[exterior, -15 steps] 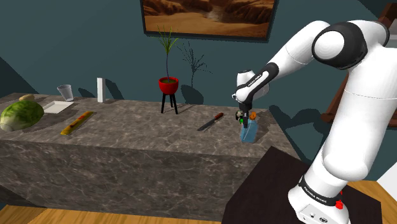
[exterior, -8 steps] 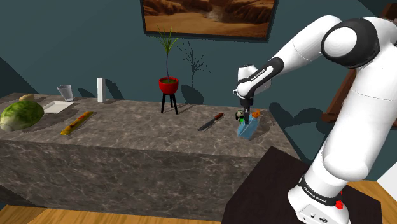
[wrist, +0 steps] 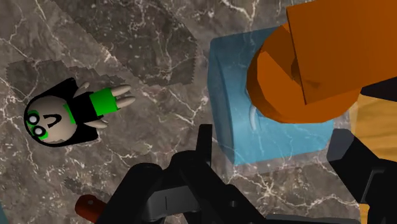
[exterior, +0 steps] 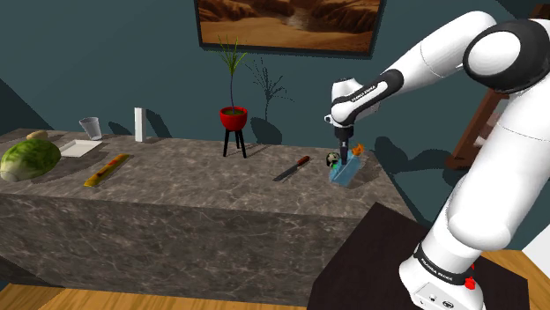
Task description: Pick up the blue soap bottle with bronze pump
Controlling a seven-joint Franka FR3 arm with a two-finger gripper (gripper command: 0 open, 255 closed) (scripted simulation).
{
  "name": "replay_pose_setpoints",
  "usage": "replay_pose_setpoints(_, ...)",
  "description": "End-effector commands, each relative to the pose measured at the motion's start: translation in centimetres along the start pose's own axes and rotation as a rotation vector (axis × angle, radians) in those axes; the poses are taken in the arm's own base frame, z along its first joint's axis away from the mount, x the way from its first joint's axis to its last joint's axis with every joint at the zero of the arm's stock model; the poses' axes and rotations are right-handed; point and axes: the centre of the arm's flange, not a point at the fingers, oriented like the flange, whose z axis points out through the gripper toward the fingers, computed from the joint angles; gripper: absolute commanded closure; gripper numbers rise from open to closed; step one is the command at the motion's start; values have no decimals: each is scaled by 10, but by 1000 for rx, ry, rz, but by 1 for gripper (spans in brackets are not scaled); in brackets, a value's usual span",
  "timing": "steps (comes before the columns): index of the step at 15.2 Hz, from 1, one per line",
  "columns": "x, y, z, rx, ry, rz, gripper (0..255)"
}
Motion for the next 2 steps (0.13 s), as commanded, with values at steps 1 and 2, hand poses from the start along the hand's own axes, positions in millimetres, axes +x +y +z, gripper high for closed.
replay_pose_setpoints(1, -1, 0, -7, 0, 0, 0, 255)
replay_pose_setpoints(2, -1, 0, -7, 0, 0, 0, 255)
